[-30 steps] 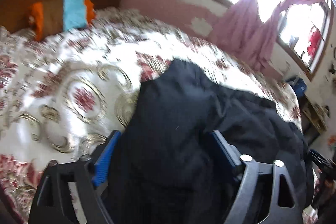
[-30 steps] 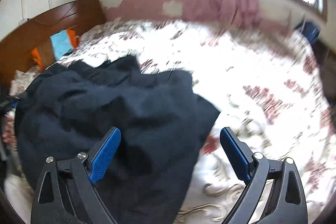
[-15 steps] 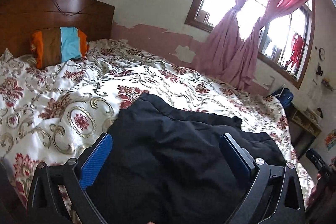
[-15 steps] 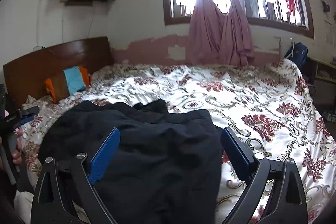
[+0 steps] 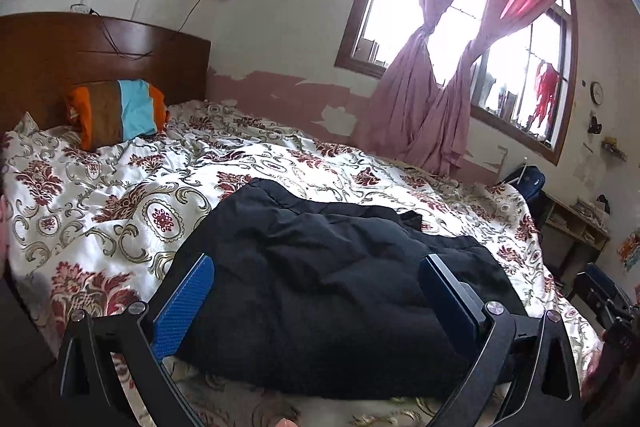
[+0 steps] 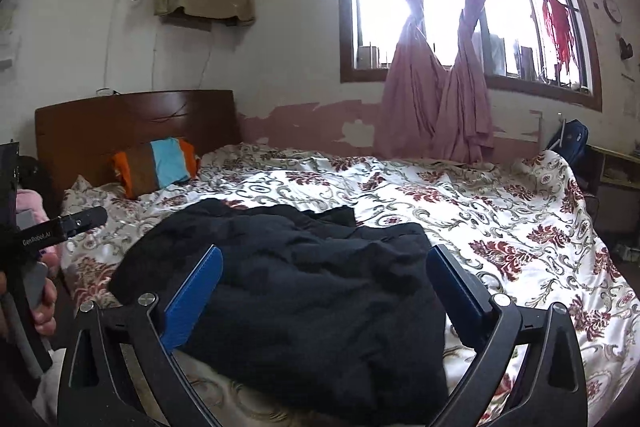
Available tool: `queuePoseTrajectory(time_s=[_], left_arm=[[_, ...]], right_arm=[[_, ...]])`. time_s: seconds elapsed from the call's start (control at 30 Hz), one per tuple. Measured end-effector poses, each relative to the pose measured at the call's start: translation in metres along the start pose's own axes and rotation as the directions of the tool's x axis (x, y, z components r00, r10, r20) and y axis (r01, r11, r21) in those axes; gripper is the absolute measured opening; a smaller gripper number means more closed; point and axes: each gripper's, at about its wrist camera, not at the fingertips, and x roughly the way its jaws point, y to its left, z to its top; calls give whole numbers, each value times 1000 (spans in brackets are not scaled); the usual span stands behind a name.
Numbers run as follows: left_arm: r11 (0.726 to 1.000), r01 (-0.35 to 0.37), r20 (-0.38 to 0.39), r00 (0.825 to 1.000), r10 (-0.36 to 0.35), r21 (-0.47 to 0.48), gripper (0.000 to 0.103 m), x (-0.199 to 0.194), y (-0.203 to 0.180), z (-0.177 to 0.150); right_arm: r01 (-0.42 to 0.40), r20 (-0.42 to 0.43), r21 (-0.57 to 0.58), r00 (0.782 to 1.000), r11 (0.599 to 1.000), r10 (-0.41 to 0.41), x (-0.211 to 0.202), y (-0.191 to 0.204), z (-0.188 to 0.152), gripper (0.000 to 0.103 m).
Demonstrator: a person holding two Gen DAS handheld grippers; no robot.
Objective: Fold large clothes
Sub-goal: 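Pull both open grippers back away from the folded jacket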
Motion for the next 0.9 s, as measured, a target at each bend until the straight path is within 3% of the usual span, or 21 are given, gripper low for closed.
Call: queuePoseTrajectory(time_s=[0.17,0.43,0.9], left_arm=[[999,-9,34,999,7,33,103,-33,-7,-12],[994,-18,55,998,12,106,103,-73,-20,-30],[987,-96,16,995,94,129,103,-93,-23,-61]], right_arm=[[-40,7,30,999,999,40,-22,14,-9,100],[-37,25,71,999,997,35,-44,15,-27,100],[-30,9,48,1000,998,30,-68,20,-59,100]])
